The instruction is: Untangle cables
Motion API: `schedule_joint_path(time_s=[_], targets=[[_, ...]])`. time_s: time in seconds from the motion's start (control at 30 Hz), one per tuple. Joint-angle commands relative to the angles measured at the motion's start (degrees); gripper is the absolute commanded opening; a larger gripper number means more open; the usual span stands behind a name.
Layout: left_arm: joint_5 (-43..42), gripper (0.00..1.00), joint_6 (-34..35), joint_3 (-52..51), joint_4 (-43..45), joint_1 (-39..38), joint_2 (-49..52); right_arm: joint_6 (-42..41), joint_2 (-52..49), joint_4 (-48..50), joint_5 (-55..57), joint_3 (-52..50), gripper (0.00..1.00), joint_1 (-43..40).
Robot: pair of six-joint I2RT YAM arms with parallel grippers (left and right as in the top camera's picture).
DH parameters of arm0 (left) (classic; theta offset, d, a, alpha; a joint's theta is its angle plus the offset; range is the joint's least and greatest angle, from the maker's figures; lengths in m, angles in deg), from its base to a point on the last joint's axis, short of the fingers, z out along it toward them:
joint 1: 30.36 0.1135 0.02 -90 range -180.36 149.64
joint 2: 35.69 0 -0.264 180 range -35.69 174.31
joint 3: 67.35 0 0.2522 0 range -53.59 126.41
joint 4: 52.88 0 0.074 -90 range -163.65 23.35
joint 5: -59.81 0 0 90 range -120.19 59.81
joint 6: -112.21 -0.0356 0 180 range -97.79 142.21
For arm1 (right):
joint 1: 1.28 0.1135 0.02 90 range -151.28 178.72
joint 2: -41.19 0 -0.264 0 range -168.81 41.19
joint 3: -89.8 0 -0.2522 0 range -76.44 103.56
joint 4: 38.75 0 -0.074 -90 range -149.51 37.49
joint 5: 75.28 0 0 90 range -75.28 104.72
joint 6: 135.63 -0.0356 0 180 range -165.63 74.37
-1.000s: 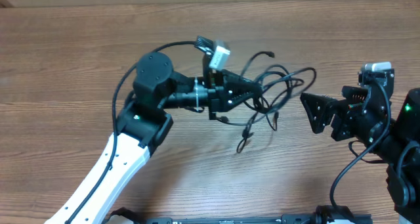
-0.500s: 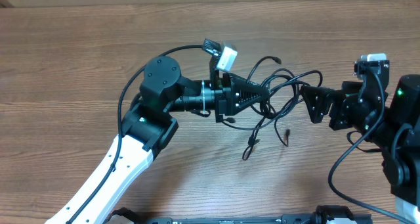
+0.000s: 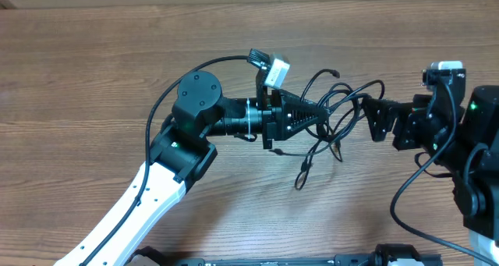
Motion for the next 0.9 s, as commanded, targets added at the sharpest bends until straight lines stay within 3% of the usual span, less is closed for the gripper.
schedule_joint_path(time_s=[0.0,0.3,0.63,0.87], targets=[[-4.1,0.04,1.8,0.6,1.6,-0.8,-0.3,0.1,-2.5,1.1,6.8,0.2,1.0,-0.2],[-8.3,0.04,1.7,0.6,2.2,-2.0,-0.3,0.1,-6.7,1.2,5.6,0.2,1.0,-0.2],[-15.5,0.04,1.7,0.6,2.6,-2.0,-0.3,-5.9,-6.8,1.3,19.1,0.2,1.0,-0.2],[-18.6,0.04,1.7,0.6,2.6,-1.9,-0.3,-7.5,-6.7,1.1,19.5,0.2,1.0,-0.2]])
